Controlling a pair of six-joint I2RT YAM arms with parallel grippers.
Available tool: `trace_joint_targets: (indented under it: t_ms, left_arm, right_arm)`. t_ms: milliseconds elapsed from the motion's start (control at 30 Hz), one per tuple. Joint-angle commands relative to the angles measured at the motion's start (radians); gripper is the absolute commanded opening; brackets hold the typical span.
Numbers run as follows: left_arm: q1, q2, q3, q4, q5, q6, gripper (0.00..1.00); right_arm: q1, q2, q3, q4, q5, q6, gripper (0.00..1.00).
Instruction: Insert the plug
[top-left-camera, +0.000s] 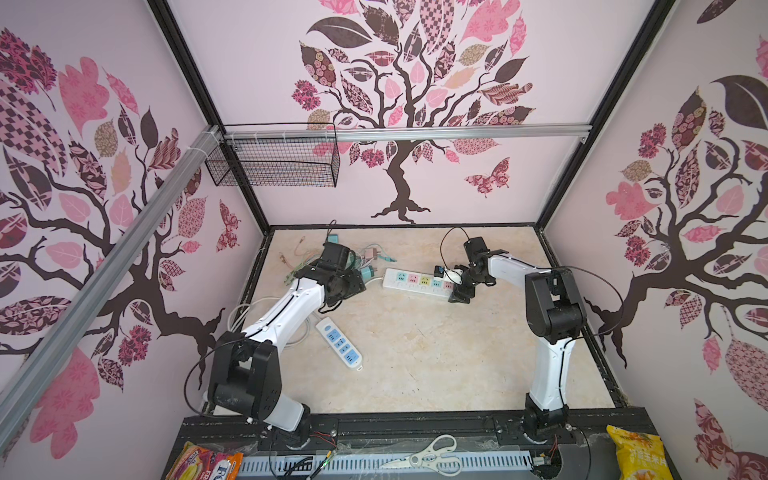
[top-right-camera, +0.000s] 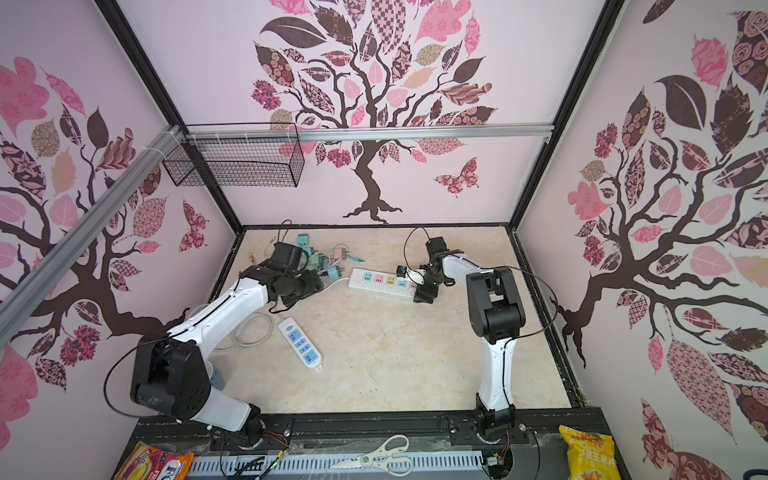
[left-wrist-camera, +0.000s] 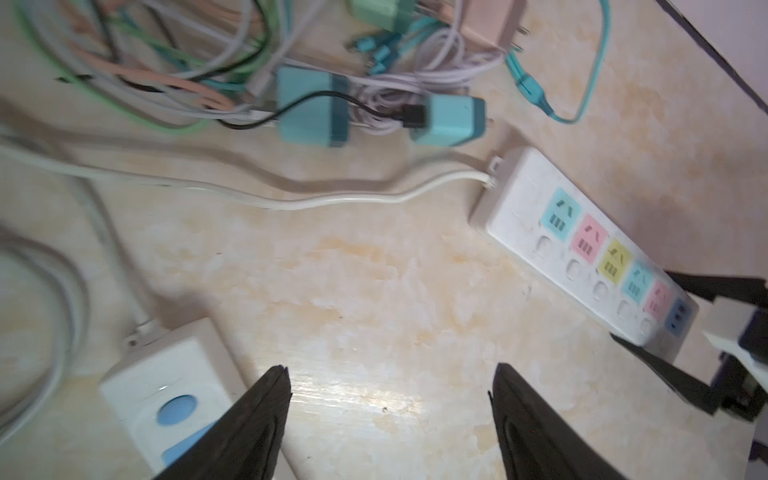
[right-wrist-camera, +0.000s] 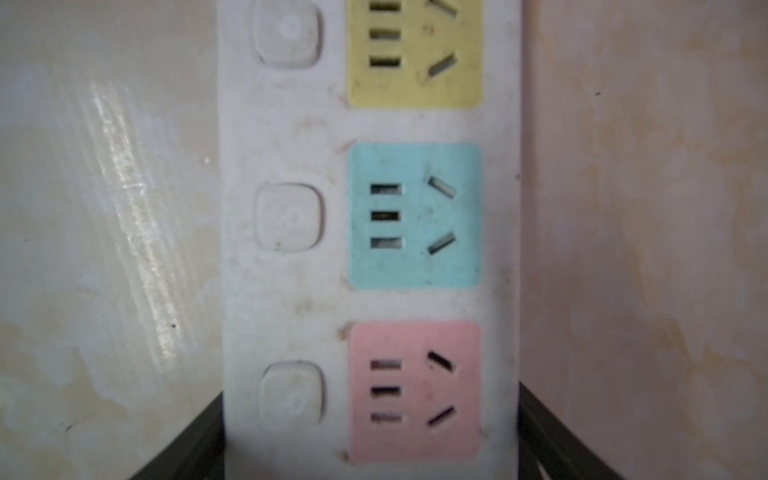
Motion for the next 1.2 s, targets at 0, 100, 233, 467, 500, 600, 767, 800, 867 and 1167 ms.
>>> trace_joint_targets:
  t_ms: [0,100,233,467,500,600,767,800,867,1167]
  left_arm:
    - [0.061,-0.016,-0.071,-0.049,-0.042,0.037,0.85]
    - [0.117,-0.021,-0.096,-0.04,-0.035,0.032,0.91]
    - [0.145,-0.006,-0.117,0.006,-0.026,-0.003,0.95]
    - [0.149,0.073,-0.101,0.01,-0.055,-0.043,0.96]
    - [0.149,0.078,-0.103,0.012,-0.059,-0.046,0.96]
    - [0.149,0.076,-0.13,0.015,-0.09,-0.06,0.97]
    - [0.149,0.053,-0.184,0.017,-0.122,-0.073,0.97]
    - [0.149,0.052,-0.194,0.016,-0.119,-0.071,0.97]
    - [0.15,0.055,-0.207,0.005,-0.116,-0.07,0.97]
    - [0.131,0.033,-0.313,0.022,-0.083,-0.082,0.97]
  right_arm:
    - [-0.006,-0.05,-0.032,0.017,0.078,-0.003,0.93]
    - [0.008,-0.132,-0.092,0.091,0.054,0.046,1.0]
    - [0.024,-0.274,-0.2,0.259,0.021,0.239,1.0]
    - [0.057,-0.535,-0.53,0.874,0.072,0.81,1.0]
    - [0.066,-0.563,-0.563,0.935,0.097,0.908,1.0]
    - [0.1,-0.62,-0.572,0.978,0.288,1.179,1.0]
    - [0.101,-0.747,-0.658,0.913,0.535,1.53,1.0]
    - [0.101,-0.775,-0.682,0.918,0.542,1.552,1.0]
    - [0.101,-0.819,-0.696,0.857,0.564,1.602,1.0]
    - [0.099,-0.92,-0.81,0.74,0.334,1.655,1.0]
